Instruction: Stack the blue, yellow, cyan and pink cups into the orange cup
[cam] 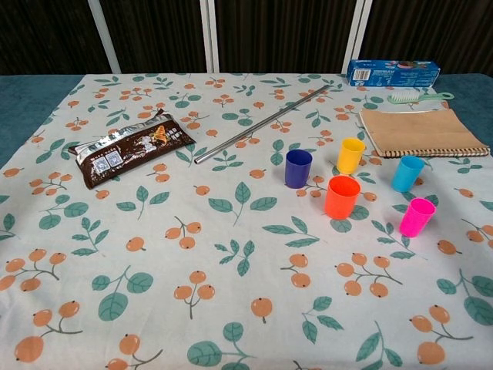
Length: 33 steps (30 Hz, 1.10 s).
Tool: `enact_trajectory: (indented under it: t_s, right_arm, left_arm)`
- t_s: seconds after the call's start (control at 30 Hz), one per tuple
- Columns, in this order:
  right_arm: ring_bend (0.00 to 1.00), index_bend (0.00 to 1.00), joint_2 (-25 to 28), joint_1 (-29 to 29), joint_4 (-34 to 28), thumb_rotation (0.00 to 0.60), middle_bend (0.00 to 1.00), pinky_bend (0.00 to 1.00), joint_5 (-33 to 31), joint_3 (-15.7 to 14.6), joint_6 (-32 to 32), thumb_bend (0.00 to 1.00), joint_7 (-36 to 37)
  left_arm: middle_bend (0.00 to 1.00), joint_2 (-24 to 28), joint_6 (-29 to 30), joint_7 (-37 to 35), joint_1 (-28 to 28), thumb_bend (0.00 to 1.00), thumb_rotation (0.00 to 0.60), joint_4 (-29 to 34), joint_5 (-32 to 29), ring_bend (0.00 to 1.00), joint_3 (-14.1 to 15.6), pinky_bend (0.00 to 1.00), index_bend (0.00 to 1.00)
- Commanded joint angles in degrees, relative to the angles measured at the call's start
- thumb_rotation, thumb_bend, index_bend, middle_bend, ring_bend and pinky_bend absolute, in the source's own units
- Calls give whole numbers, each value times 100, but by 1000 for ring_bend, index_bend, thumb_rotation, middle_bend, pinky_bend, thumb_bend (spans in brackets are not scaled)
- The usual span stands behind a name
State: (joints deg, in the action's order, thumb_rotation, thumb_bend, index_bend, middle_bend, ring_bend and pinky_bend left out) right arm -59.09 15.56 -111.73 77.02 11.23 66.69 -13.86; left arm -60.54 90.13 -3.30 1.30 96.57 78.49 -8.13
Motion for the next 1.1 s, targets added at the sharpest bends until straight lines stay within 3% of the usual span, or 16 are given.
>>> enact_trajectory:
  t_s: [0.03,0.4,0.67,0.87,1.1]
  right_arm:
    - [24,64,-36,561,-334,600,0,93,-617,300,-524,349,-521]
    - [24,65,-851,1984,-200,600,0,93,-2577,905,-987,349,-1780]
    - [24,137,-1593,3103,177,600,0,93,-3995,947,-949,350,-2850]
    - [24,211,-2208,3643,664,600,0,93,-4530,954,-778,349,-3146]
    - [24,255,-2737,3932,1238,600,0,93,-4738,950,-667,349,-3111]
  left_arm:
    - [32,4,0,-9,-2,389,600,4,-10,0,-4,34,132]
    - [32,16,-42,-38,6,389,600,4,-67,0,-24,34,132]
    - [32,26,-74,-43,10,389,600,14,-126,0,-40,34,132]
    - [32,41,-104,-91,16,389,600,22,-185,0,-68,34,132]
    - [32,47,-159,-109,28,389,600,24,-231,0,-75,34,132]
